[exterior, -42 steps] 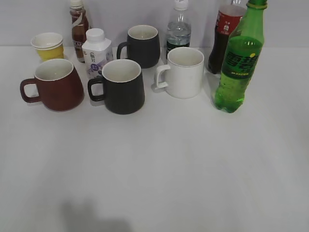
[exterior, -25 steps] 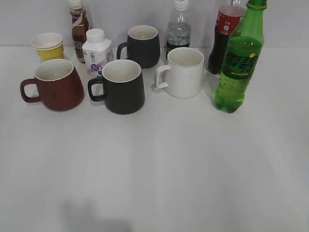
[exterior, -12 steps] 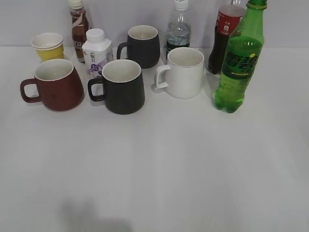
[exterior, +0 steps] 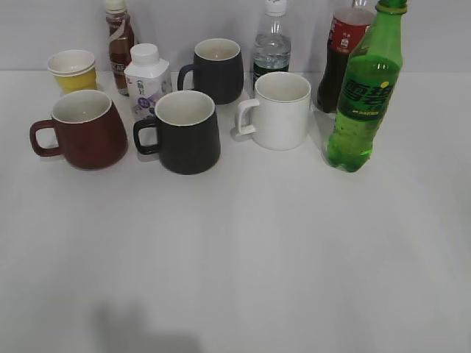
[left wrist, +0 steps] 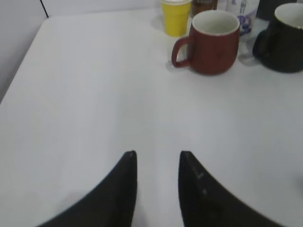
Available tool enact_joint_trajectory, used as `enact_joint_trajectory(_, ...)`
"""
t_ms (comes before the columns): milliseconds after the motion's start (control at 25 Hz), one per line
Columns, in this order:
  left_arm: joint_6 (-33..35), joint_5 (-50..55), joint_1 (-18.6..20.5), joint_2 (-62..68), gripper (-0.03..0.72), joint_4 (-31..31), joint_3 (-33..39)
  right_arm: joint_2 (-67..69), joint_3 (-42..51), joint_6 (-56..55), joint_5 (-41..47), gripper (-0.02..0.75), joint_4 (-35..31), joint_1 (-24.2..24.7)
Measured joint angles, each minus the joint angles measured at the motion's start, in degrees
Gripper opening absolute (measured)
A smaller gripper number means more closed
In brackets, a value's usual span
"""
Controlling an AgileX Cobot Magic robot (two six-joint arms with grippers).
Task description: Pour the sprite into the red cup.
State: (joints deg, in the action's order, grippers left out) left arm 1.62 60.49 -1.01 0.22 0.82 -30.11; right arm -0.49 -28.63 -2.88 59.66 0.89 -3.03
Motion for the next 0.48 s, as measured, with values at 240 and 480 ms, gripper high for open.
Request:
enact_joint_trajectory(240,0.0,-14.5,0.0,4.1,0.239,-0.8,-0.8,0.2,-0.7,0.0,-1.7,0.561,0.0,0.0)
enact_joint_trajectory(480,0.0,-30.1,0.0,12.9,0.239,-1.3,1.2,5.2,-1.2,0.1,-14.6,0.5,-0.9,0.0)
